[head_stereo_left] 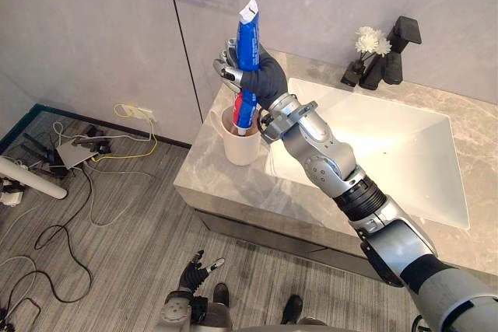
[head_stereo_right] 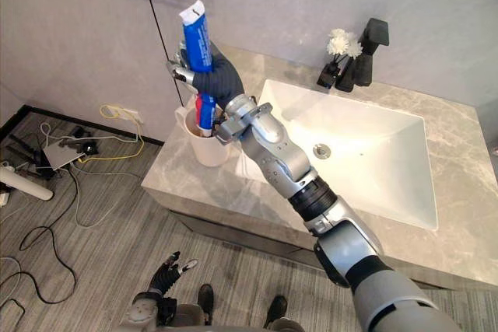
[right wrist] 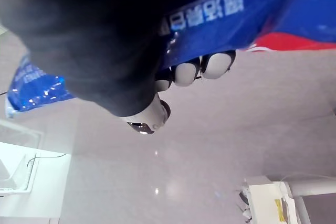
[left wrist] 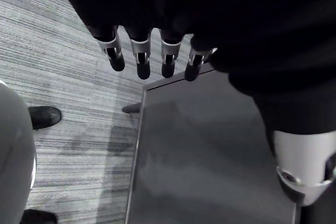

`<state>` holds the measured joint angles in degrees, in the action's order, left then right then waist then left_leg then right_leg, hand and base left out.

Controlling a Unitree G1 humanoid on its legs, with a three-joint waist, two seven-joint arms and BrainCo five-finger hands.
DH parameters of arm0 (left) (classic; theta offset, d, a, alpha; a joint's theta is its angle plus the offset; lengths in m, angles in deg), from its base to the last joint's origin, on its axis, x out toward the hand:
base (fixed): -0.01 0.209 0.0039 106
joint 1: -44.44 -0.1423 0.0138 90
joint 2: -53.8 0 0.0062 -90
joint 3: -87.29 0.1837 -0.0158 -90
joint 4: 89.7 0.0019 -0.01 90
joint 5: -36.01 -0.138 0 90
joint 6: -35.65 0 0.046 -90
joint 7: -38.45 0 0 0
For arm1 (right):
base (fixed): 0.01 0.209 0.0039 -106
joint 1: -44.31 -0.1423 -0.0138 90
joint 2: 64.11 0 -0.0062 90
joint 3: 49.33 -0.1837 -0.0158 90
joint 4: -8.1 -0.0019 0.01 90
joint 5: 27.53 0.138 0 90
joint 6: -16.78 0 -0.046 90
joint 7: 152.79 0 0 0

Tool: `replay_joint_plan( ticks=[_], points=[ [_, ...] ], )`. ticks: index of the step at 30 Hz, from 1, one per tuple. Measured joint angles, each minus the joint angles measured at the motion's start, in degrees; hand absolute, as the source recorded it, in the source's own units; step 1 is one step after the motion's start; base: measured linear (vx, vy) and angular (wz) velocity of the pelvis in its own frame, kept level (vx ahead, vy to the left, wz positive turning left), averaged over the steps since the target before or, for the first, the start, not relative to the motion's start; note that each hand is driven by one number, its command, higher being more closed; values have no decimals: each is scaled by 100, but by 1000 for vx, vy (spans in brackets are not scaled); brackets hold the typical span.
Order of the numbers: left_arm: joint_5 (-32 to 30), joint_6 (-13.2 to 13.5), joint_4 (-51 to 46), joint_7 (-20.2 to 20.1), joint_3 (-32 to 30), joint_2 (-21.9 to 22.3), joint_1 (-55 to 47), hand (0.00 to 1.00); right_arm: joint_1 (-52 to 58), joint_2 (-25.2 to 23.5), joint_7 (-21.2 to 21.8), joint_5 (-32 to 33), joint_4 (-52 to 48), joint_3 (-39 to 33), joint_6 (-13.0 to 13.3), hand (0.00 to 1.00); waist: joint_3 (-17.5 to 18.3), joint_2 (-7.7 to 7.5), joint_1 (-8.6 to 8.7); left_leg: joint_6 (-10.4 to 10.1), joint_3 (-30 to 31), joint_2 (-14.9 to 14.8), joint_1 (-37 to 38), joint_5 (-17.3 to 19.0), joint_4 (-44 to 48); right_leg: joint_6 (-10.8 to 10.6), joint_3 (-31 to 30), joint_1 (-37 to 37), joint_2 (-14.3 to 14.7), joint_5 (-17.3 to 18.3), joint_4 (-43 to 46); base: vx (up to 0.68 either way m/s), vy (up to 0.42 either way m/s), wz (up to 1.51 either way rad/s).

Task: Organize washtable

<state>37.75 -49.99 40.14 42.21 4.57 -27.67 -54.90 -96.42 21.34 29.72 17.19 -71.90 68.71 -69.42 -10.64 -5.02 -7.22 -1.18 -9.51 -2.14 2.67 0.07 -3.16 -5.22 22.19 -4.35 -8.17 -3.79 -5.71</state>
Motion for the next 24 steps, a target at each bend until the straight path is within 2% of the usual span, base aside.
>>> replay_joint_plan(
  ticks=[24],
  points=[
    [38,-10,9,8,-1,-1,2,0,183,-95,-9,-150,23,109,-32,0,-5,6,19,-1,-3,6,4,1,0,0,2,-3,-5,0,1,0,0,0]
  ],
)
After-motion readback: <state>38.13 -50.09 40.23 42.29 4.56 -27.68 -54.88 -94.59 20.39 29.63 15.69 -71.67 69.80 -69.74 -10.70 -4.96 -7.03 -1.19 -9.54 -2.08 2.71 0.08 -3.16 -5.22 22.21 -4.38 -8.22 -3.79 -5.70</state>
